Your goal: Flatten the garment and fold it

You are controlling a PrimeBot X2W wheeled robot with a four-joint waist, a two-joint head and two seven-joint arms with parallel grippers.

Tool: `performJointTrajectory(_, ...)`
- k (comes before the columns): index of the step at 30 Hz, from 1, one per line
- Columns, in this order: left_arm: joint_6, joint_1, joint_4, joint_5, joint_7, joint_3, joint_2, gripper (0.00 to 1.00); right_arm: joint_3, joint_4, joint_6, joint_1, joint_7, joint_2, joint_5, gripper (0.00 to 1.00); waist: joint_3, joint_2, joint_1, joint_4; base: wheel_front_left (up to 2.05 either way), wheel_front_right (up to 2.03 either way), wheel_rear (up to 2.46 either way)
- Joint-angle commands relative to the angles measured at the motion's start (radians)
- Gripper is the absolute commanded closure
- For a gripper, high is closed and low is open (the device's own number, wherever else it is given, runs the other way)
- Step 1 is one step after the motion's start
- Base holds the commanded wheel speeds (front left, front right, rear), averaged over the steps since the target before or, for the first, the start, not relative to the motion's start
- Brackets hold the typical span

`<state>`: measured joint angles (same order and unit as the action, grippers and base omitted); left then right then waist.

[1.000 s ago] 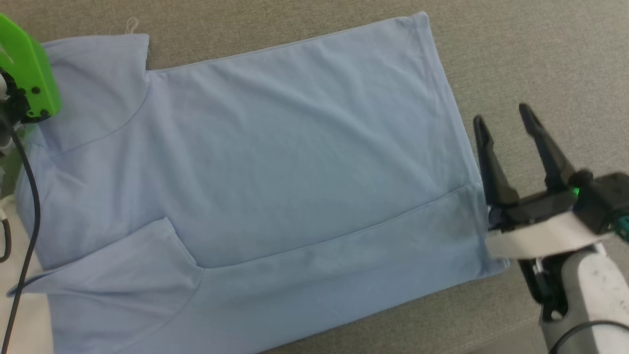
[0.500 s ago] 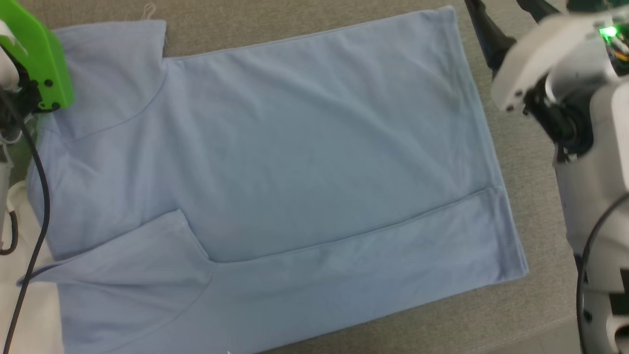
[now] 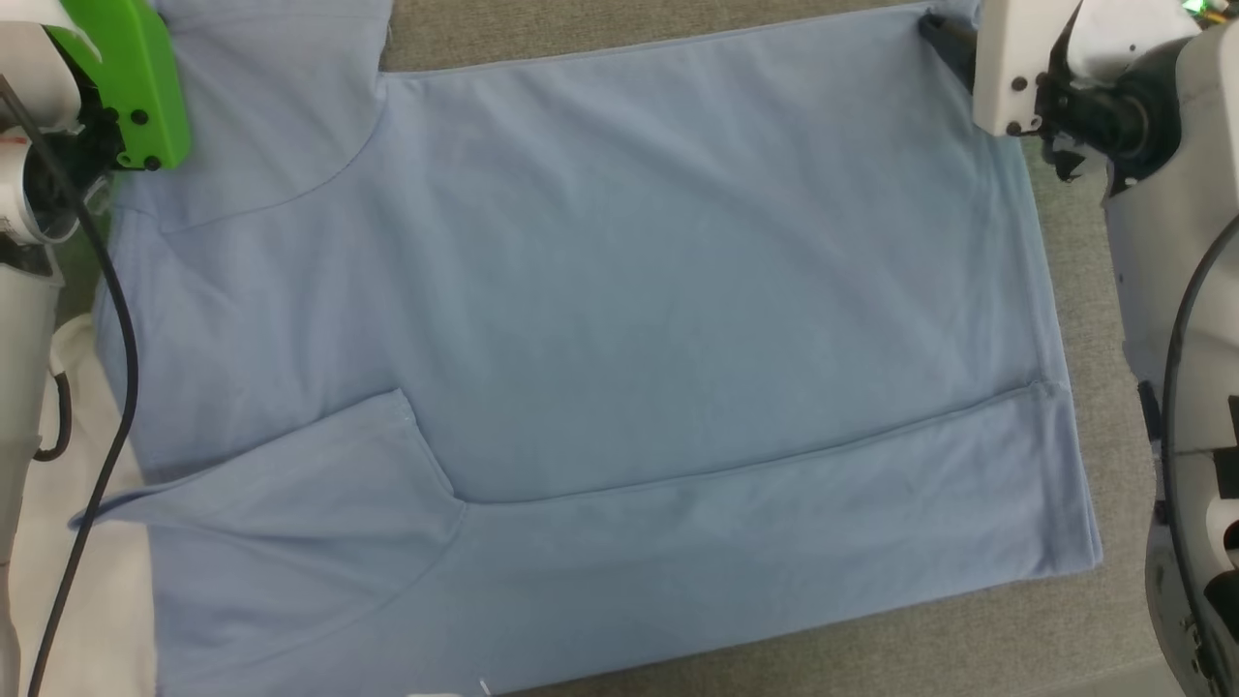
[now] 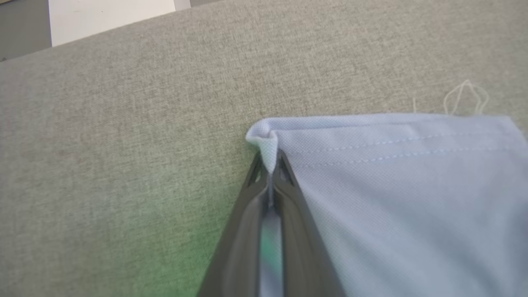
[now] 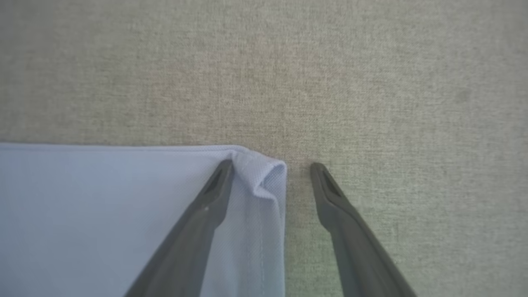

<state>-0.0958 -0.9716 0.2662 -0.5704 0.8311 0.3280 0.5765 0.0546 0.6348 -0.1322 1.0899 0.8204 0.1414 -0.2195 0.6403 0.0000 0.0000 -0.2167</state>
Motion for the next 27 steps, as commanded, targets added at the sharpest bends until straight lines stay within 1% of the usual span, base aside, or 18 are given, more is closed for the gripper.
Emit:
performJointTrajectory(1,0.008,0.009,0.030,0.008,-0.006,0.012,-0.009,1.00,0.004,0.032,0.002,-0.018,0.043,-0.012,0.011,0.95,-0.004,0.0000,0.0000,0.003,0.00,0.00,0.00)
performJointTrajectory(2,0.010,0.010,0.036,0.007,-0.013,0.012,-0.012,1.00,0.004,0.033,0.002,-0.019,0.059,-0.013,0.015,1.00,-0.008,0.0000,0.0000,0.003,0.00,0.00,0.00)
performJointTrajectory(4,0.014,0.014,0.046,0.007,-0.038,0.012,-0.016,1.00,0.008,0.020,0.002,-0.025,0.067,-0.010,0.029,1.00,-0.018,0.0000,0.0000,0.004,0.00,0.00,0.00)
performJointTrajectory(6,0.026,0.019,0.051,0.012,-0.077,0.016,-0.020,1.00,0.012,-0.005,0.002,-0.039,0.033,-0.004,0.039,1.00,-0.032,0.0000,0.0000,0.008,0.00,0.00,0.00)
performJointTrajectory(8,0.051,0.026,0.052,0.015,-0.144,0.017,-0.026,1.00,0.014,-0.035,0.002,-0.063,-0.032,0.001,0.036,1.00,-0.051,0.0000,0.0000,0.014,0.00,0.00,0.00)
performJointTrajectory(10,0.072,0.037,0.048,0.019,-0.238,0.010,-0.036,1.00,0.033,-0.066,0.002,-0.096,-0.107,0.011,0.033,1.00,-0.075,0.0000,0.0000,0.020,0.00,0.00,0.00)
performJointTrajectory(11,0.092,0.058,0.041,0.033,-0.347,0.006,-0.040,1.00,0.052,-0.099,0.002,-0.136,-0.205,0.020,0.021,1.00,-0.106,0.0000,0.0000,0.026,0.00,0.00,0.00)
performJointTrajectory(12,0.098,0.075,0.038,0.035,-0.404,0.000,-0.044,1.00,0.067,-0.116,0.002,-0.160,-0.256,0.030,0.018,1.00,-0.121,0.0000,0.0000,0.030,0.00,0.00,0.00)
performJointTrajectory(14,0.113,0.114,0.032,0.040,-0.502,-0.004,-0.054,1.00,0.083,-0.145,0.002,-0.209,-0.351,0.046,0.009,1.00,-0.158,0.0000,0.0000,0.043,0.00,0.00,0.00)
performJointTrajectory(18,0.136,0.213,0.004,0.027,-0.654,-0.013,-0.076,1.00,0.111,-0.200,0.002,-0.319,-0.511,0.080,-0.022,1.00,-0.231,0.0000,0.0000,0.069,0.00,0.00,0.00)
performJointTrajectory(21,0.144,0.304,-0.032,0.013,-0.729,-0.018,-0.083,1.00,0.126,-0.238,0.002,-0.416,-0.595,0.117,-0.041,1.00,-0.288,0.0000,0.0000,0.092,0.00,0.00,0.00)
performJointTrajectory(23,0.150,0.366,-0.061,0.001,-0.756,-0.019,-0.080,1.00,0.121,-0.266,0.002,-0.476,-0.642,0.134,-0.058,1.00,-0.322,0.0000,0.0000,0.104,0.00,0.00,0.00)
performJointTrajectory(27,0.139,0.503,-0.133,-0.031,-0.781,-0.036,-0.067,1.00,0.108,-0.320,0.002,-0.592,-0.683,0.164,-0.072,1.00,-0.378,0.0000,0.0000,0.124,0.00,0.00,0.00)
